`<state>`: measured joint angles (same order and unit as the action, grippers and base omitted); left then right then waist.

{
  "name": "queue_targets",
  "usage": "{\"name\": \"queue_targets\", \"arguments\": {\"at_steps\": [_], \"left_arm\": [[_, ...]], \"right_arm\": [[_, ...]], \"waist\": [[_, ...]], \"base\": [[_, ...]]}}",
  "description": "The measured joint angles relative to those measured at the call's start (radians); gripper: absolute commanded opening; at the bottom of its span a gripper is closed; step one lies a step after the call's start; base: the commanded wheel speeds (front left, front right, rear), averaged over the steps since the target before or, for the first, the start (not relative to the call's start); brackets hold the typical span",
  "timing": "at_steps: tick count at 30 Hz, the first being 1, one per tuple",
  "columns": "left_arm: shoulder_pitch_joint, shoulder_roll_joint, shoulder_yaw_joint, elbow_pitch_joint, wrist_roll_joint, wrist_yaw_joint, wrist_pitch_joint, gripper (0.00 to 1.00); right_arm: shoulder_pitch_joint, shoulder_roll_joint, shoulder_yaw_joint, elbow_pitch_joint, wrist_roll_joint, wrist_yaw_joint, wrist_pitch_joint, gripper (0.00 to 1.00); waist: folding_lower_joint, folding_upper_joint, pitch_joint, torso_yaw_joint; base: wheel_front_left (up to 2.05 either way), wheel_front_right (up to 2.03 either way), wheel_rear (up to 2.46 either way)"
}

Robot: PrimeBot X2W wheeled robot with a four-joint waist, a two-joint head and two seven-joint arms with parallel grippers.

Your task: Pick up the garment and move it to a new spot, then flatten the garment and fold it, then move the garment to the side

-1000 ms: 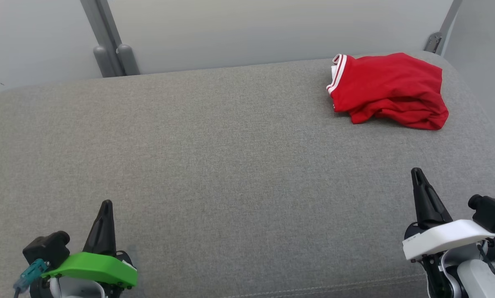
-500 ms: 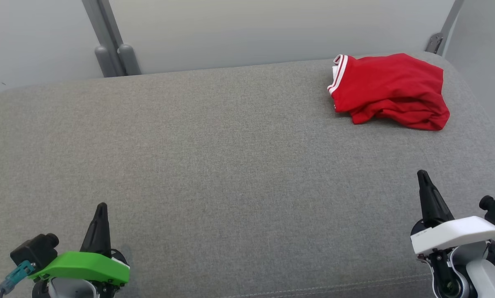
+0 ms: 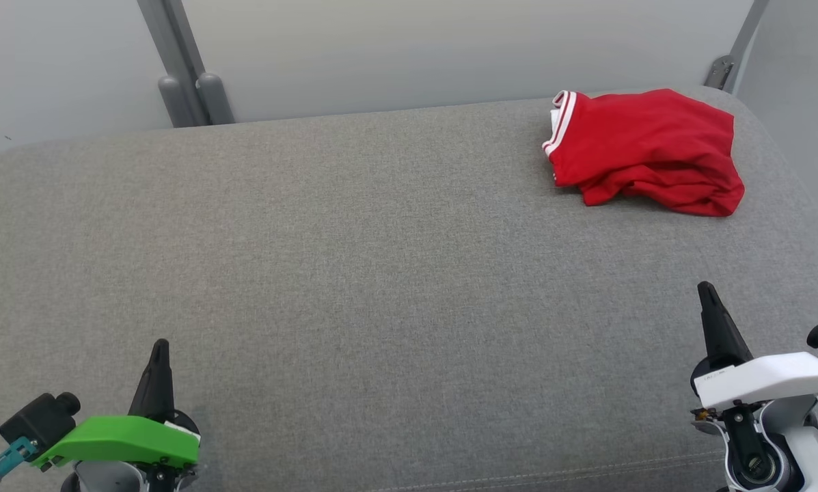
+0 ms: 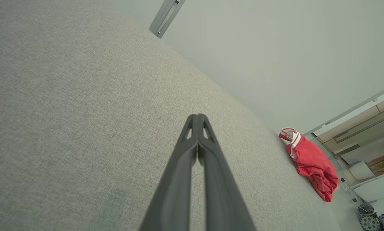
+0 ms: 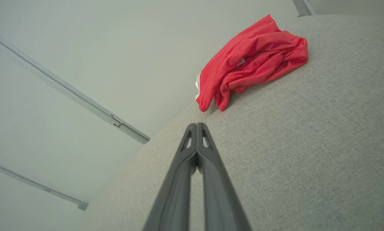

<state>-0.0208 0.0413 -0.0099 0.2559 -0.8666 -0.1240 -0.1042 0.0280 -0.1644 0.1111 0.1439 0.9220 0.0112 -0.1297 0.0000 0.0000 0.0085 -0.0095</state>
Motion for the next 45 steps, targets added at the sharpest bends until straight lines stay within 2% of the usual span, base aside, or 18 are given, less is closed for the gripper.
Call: {"name": "queue_targets", "arguments": {"at_steps": [45], "left_arm": [[-0.023,-0.002,0.062,0.013,-0.499,0.0,0.15,0.0]], "right_arm": [[-0.05,0.057,-0.128,0.086,0.498,0.068,0.132,0.0]], "waist": [[0.0,0.0,-0.004,0.007]], "base": [[0.0,0.0,0.0]]}}
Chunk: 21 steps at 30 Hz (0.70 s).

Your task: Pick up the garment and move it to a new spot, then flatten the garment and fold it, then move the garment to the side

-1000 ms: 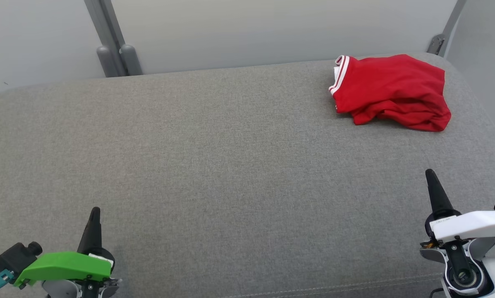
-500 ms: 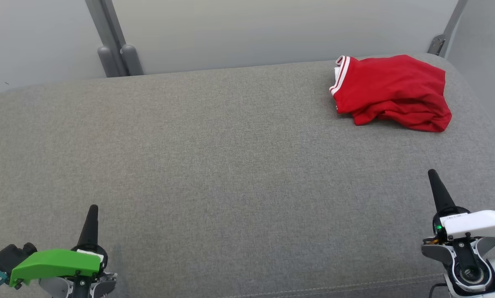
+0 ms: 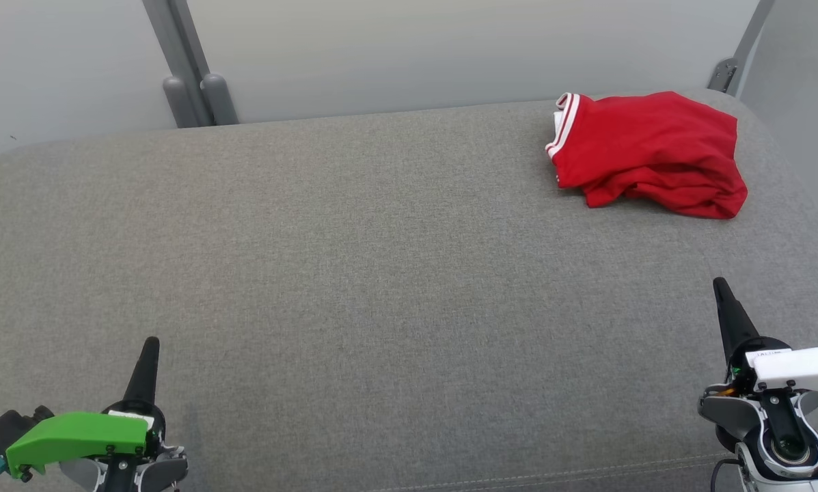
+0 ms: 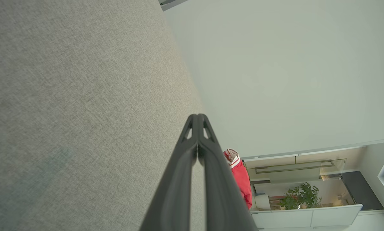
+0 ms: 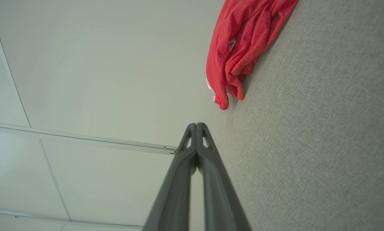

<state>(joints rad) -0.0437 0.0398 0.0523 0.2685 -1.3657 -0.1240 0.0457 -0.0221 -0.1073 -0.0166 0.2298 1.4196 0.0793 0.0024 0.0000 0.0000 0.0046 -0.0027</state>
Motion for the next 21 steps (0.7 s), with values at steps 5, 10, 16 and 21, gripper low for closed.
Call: {"name": "queue_targets", "arguments": {"at_steps": [5,10,16,21], "left_arm": [[-0.007,0.0,0.008,0.003,-0.067,0.0,0.017,0.0],[-0.009,0.0,0.014,0.004,-0.124,0.0,0.034,0.0],[-0.013,-0.001,0.021,0.005,-0.191,0.0,0.053,0.0],[-0.014,-0.002,0.028,0.006,-0.235,0.0,0.065,0.0]], "right_arm": [[-0.012,0.01,-0.016,0.009,0.066,0.009,0.018,0.0],[-0.013,0.015,-0.032,0.02,0.123,0.019,0.033,0.0],[-0.022,0.024,-0.048,0.032,0.189,0.028,0.049,0.0],[-0.032,0.029,-0.059,0.037,0.229,0.035,0.06,0.0]], "waist": [[0.0,0.0,-0.001,0.001],[0.0,0.0,-0.001,0.002],[0.0,0.0,-0.001,0.003],[0.0,0.0,-0.002,0.003]], "base": [[0.0,0.0,0.0],[0.0,0.0,0.0],[0.0,0.0,0.0],[0.0,0.0,0.0]]}}
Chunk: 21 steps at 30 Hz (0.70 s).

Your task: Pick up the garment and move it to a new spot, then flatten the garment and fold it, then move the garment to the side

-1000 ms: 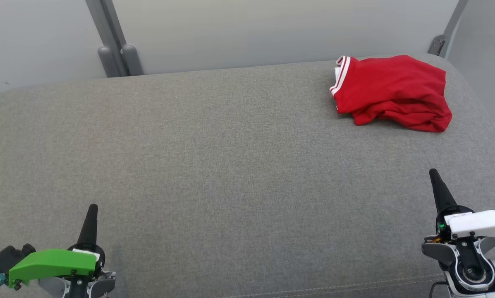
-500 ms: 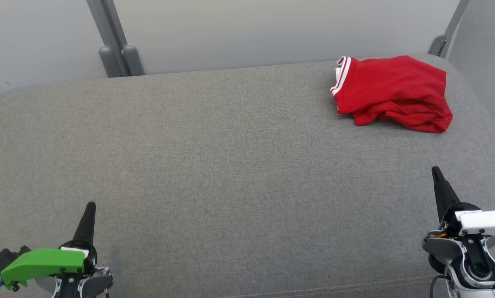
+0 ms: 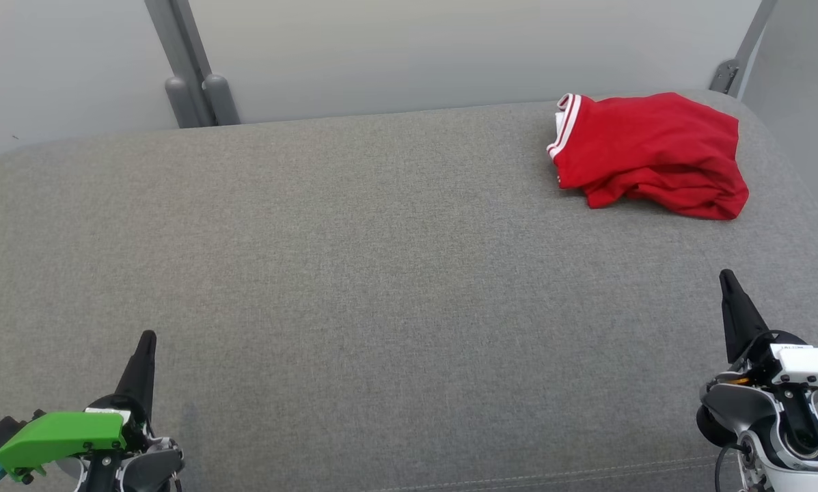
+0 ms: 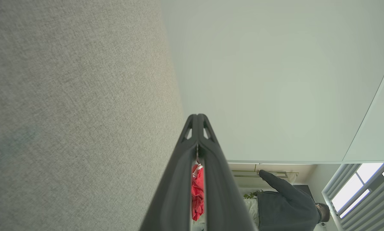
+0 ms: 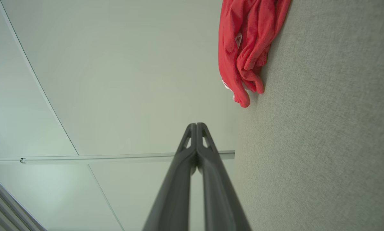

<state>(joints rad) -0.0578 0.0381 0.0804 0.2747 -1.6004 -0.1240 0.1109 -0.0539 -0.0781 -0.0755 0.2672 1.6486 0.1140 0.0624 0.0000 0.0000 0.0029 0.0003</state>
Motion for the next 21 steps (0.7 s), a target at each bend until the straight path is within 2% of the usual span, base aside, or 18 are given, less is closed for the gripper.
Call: {"name": "queue_targets", "arguments": {"at_steps": [21], "left_arm": [[-0.003,0.0,0.001,0.0,0.0,0.0,0.0,0.0]], "right_arm": [[0.0,0.0,-0.003,0.007,0.001,0.0,0.0,0.0]], "waist": [[0.0,0.0,0.0,0.0]], "base": [[0.0,0.0,0.0]]}}
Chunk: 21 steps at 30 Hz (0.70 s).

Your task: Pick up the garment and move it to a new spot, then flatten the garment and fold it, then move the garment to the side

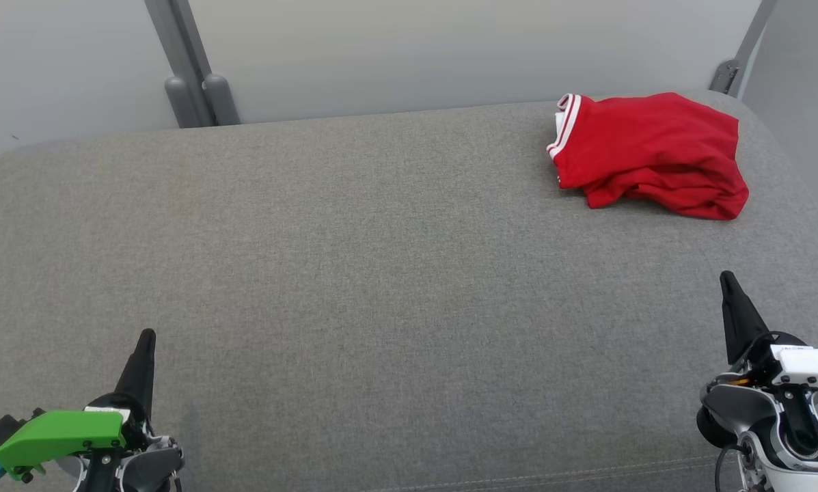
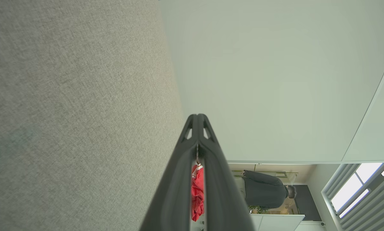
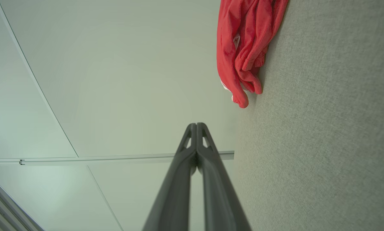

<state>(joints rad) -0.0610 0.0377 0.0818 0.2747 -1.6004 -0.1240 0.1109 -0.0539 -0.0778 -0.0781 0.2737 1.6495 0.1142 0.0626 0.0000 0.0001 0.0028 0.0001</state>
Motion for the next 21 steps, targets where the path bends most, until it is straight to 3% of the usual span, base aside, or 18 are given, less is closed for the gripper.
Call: {"name": "queue_targets", "arguments": {"at_steps": [21], "left_arm": [[0.0,0.0,0.0,0.0,0.0,0.0,0.0,0.0]], "right_arm": [[0.0,0.001,-0.001,0.004,0.0,0.0,0.0,0.0]], "waist": [[0.0,0.0,0.0,0.0]], "base": [[0.0,0.0,0.0]]}}
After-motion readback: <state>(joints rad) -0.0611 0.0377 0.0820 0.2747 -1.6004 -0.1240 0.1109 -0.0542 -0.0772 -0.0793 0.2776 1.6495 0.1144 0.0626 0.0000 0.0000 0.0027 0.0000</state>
